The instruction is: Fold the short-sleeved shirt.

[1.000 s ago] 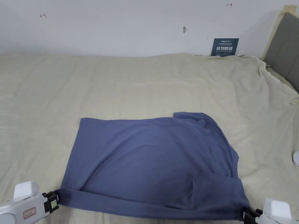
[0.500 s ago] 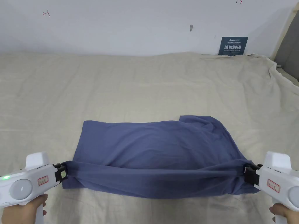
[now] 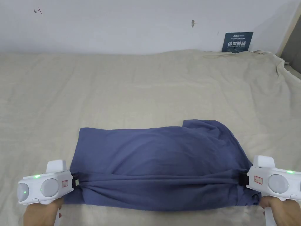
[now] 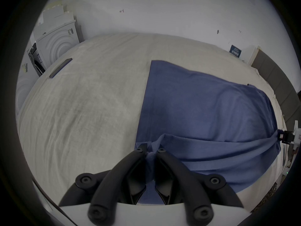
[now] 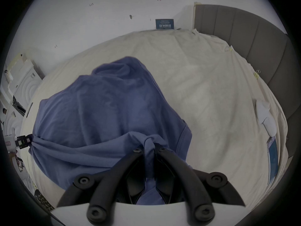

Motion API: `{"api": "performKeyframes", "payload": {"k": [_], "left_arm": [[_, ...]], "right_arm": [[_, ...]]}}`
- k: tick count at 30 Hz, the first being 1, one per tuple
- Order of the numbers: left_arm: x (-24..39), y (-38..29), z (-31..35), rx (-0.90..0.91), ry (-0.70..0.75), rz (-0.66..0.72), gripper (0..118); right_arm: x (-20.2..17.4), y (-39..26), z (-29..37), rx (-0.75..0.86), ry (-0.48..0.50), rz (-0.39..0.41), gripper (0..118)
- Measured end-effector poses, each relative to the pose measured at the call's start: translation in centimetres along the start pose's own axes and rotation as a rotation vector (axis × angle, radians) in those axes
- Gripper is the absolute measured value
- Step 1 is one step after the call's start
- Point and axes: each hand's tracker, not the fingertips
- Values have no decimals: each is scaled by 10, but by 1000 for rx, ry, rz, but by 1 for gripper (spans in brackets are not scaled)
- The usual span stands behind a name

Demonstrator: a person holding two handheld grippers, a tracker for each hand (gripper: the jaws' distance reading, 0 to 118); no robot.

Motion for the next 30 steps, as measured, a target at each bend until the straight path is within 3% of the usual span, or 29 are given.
{"api": "performKeyframes", "payload": {"k": [4, 6, 8, 10, 12, 17, 20, 25, 27, 29, 30], "left_arm": [[3, 3, 6, -15, 7, 1, 7], [4, 6, 9, -26, 1, -19, 19], [4, 9, 18, -35, -9, -21, 49], [2, 10, 30, -13, -38, 10, 91], [1, 13, 47, 39, -68, 37, 117], [-3, 10, 105, 229, -92, 56, 118], [-7, 3, 135, 276, -102, 70, 118], [-6, -17, 169, 322, -92, 51, 113], [-4, -29, 178, 362, -62, 21, 98], [-3, -42, 183, 415, -43, -27, 66], [-3, -48, 185, 425, -45, -33, 50]], "right_arm": [[0, -6, -6, -17, -24, 27, 6], [-4, -4, 1, -7, -42, 41, 11], [-4, -3, 12, 24, -60, 48, 40], [-4, 1, 27, 73, -45, 50, 84], [-5, 3, 48, 133, -31, 54, 92], [-12, 0, 112, 278, -27, 95, 94], [-14, -9, 149, 347, 0, 100, 103], [-21, -39, 192, 442, -33, 119, 102], [-24, -53, 204, 471, -34, 122, 98], [-26, -66, 212, 487, -45, 127, 74], [-27, -72, 215, 494, -46, 128, 55]]}}
